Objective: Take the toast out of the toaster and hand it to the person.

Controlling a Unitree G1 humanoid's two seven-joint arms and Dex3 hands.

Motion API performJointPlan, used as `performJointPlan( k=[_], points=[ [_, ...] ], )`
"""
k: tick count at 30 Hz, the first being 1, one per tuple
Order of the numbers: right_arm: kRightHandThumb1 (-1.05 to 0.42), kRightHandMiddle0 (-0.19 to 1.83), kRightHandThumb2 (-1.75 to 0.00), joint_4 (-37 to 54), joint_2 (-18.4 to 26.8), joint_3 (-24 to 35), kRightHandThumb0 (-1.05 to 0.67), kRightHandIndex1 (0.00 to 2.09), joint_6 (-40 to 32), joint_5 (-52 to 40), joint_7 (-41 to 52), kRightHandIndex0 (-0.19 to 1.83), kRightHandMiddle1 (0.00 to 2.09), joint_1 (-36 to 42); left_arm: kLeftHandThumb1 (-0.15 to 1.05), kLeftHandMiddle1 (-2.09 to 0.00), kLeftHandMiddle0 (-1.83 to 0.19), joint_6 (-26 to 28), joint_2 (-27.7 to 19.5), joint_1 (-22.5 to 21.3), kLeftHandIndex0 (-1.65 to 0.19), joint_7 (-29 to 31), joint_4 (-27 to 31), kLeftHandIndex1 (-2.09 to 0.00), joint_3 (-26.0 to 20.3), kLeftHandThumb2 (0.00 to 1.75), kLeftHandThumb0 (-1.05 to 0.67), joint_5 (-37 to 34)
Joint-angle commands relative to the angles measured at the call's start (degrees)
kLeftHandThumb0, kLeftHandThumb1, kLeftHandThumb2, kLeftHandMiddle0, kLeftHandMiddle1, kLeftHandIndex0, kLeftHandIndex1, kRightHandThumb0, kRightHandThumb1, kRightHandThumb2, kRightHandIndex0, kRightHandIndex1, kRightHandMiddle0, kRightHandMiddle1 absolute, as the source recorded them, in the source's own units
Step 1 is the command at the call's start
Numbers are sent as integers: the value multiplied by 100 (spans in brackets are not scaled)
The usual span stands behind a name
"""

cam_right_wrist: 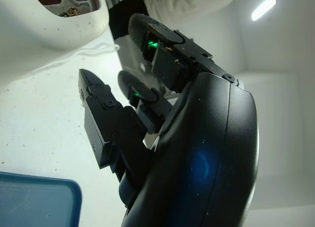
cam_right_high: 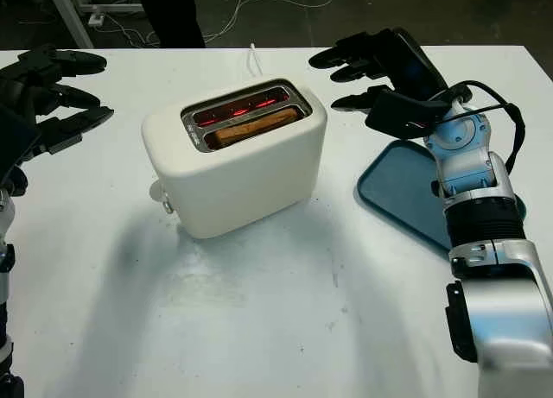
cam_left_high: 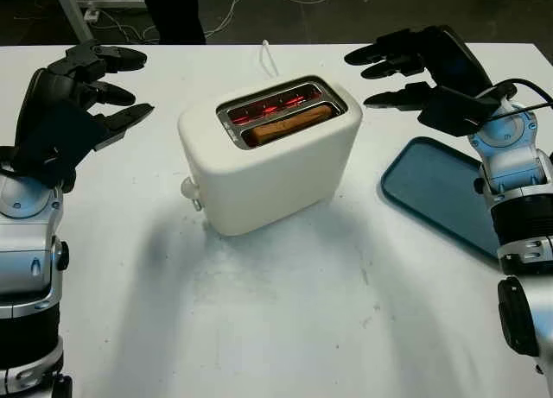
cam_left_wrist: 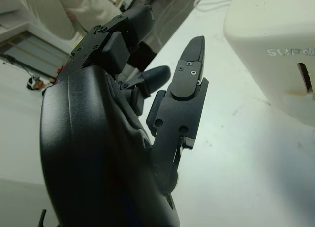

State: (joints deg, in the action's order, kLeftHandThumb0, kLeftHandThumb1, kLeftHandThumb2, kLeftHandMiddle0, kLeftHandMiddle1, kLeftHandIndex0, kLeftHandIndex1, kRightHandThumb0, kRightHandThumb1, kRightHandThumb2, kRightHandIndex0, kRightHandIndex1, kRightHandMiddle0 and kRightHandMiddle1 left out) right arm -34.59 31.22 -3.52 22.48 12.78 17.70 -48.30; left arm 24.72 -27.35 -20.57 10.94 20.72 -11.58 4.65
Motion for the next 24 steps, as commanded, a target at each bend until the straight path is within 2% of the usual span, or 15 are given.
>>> performJointPlan(
  k=[1, 24],
  points=[
    [-72, 95, 0, 7, 15, -3, 14, 3, 73, -6, 17, 102, 1, 24, 90, -118, -32, -22, 11, 24, -48, -12, 42, -61, -26, 0, -25, -25],
    [-73, 95, 0, 18, -31, 15, 12, 2, 53, -74, 47, 102, 0, 48, 90, -117, -31, 4, 4, 40, -48, 7, 66, -59, -42, 0, -25, -42]
  ],
)
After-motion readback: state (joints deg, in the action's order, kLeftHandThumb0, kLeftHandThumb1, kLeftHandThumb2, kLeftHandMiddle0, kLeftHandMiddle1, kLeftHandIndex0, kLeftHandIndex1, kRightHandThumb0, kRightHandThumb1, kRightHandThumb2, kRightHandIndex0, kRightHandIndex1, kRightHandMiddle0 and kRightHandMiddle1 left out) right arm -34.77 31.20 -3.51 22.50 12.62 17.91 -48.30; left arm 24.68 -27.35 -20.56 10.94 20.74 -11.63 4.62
